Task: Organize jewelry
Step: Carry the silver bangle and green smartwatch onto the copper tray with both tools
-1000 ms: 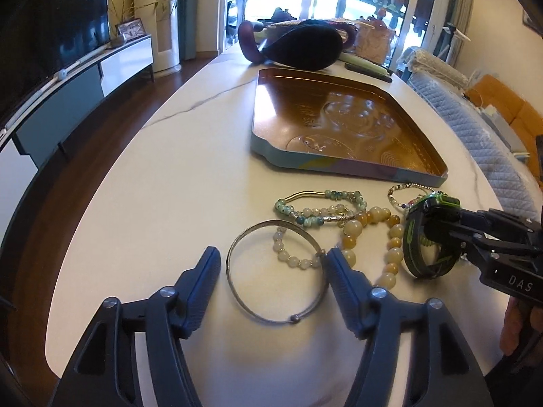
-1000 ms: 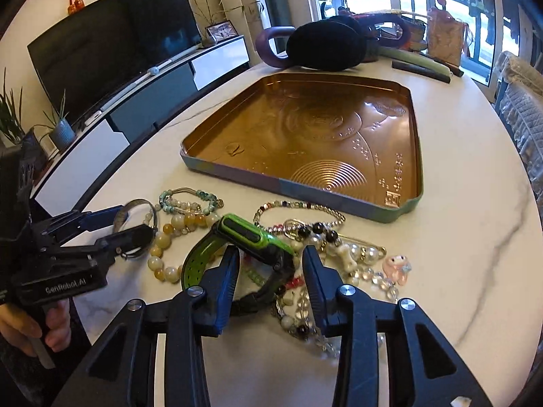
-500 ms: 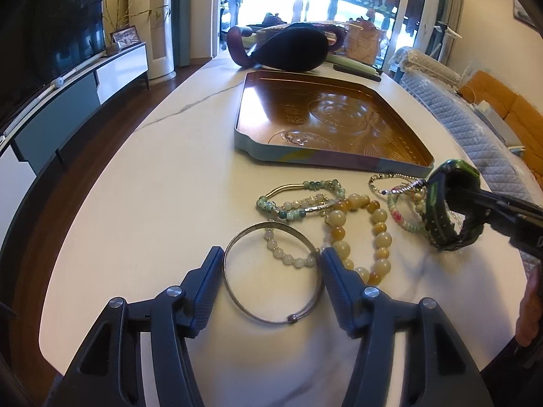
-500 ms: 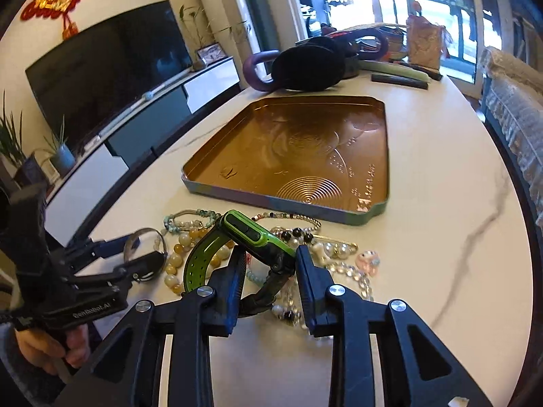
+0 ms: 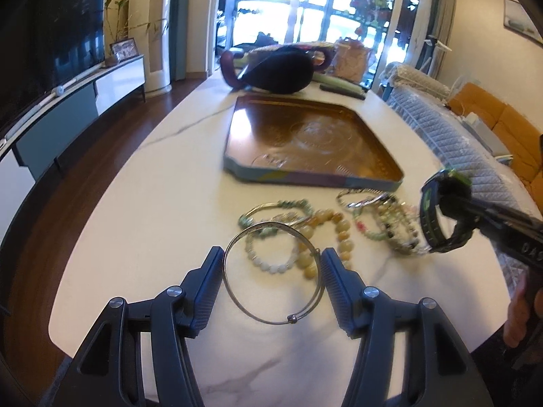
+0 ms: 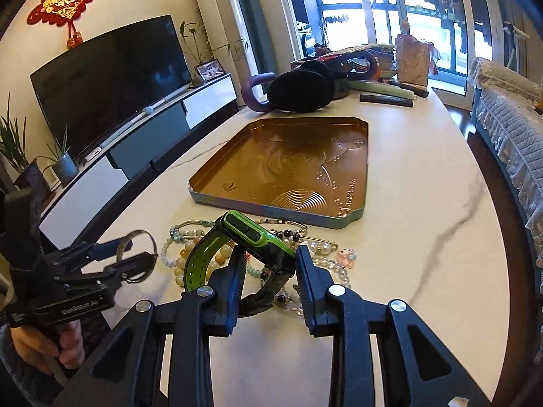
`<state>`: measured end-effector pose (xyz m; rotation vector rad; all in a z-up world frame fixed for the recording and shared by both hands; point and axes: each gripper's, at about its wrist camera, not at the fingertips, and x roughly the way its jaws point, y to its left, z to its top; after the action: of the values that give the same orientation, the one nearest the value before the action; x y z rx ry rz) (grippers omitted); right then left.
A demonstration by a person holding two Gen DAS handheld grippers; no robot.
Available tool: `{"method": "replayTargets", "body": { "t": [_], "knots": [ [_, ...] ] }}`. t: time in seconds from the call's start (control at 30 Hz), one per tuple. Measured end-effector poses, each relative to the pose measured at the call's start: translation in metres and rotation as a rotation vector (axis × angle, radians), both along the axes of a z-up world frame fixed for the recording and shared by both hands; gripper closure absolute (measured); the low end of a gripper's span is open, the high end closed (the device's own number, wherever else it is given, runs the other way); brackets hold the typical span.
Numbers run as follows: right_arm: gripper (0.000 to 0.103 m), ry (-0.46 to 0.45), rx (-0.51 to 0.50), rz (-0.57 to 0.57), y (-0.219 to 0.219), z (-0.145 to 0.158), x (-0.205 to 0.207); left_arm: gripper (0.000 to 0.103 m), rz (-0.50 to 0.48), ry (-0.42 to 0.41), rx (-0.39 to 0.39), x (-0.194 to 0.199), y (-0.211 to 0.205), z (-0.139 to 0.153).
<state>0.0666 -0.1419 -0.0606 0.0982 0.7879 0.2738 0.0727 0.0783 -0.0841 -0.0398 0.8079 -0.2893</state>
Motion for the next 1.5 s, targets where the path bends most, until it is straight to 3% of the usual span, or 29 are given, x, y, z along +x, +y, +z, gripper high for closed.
{"method": "replayTargets", "body": {
  "t": [0.57, 0.9, 1.07, 1.33, 1.5],
  "knots": [
    [0.076, -0.127, -0.03, 0.039, -0.014, 0.064, 0.03, 0.044, -0.129, -0.133, 0.038, 0.028, -0.057, 0.069],
    [0.076, -0.173, -0.034, 0.043, -0.029, 0.085, 0.06, 0.044, -0.144, -0.233, 0.042, 0.053, -0.051, 0.12],
    [0.076, -0.171, -0.043, 0.048, -0.03, 0.073, 0.08, 0.044, -0.122, -0.21, 0.038, 0.082, -0.05, 0.108],
    [0.076, -0.087, -0.036, 0.043, -0.037, 0.034, 0.109, 0.044, -0.079, -0.052, -0.01, 0.141, -0.054, 0.037],
    [0.076, -0.058, -0.048, 0.042, -0.039, 0.016, 0.126, 0.044, -0.054, -0.004, 0.003, 0.162, -0.055, 0.014]
  ]
}}
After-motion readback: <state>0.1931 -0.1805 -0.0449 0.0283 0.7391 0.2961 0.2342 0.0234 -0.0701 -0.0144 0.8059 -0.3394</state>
